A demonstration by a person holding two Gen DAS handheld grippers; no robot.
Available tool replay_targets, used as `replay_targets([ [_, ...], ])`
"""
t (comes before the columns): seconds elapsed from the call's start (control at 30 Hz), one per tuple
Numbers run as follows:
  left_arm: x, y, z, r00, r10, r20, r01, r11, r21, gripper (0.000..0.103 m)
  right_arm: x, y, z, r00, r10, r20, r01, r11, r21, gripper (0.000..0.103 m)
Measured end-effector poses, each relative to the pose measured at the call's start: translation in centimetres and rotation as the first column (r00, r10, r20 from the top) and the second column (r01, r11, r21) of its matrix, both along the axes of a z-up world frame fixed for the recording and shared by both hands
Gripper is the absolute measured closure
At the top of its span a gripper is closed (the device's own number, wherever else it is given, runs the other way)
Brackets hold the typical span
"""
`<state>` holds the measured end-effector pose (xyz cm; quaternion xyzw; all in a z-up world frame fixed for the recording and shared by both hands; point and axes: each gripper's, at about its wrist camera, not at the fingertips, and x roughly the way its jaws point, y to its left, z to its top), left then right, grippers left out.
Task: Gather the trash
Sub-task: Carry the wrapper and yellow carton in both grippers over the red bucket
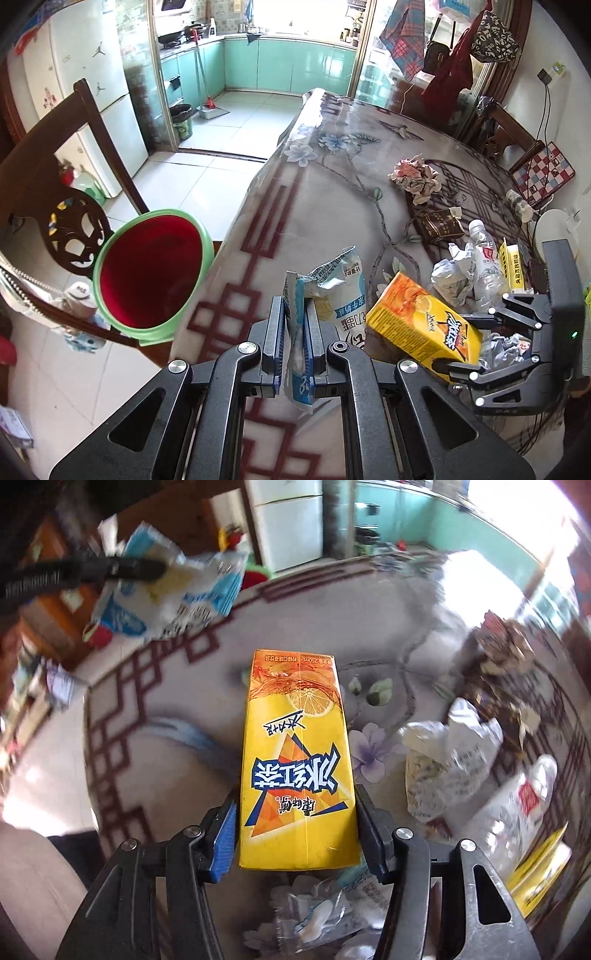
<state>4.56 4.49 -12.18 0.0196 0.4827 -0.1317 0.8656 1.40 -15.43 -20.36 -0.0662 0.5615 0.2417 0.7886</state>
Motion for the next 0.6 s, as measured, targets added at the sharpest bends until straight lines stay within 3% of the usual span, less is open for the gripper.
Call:
replay_targets([
  [0.1, 0.2, -0.1, -0.2, 1.000, -0.021, -0.006, 0.021, 1.000, -0.021, 0.094, -0.1, -1.3, 1.1, 0.992, -0.129, -0.011, 0.130, 0.988, 0.082, 0.048],
  [0.33, 1.2, 0.0, -0.3, 0.994, -0.112, -0.008, 0.111, 0.992, -0.054, 0.094, -0.3, -0.8, 3.0, 0.943, -0.334, -0.003, 0.331, 0.934, 0.130, 0.048],
  [0.6, 3.3, 2.8, -0.5, 0.989, -0.150, -0.007, 0.150, 0.986, -0.067, 0.094, 0.4, 1.0, 5.3, 0.902, -0.432, 0.013, 0.424, 0.891, 0.162, 0.048],
])
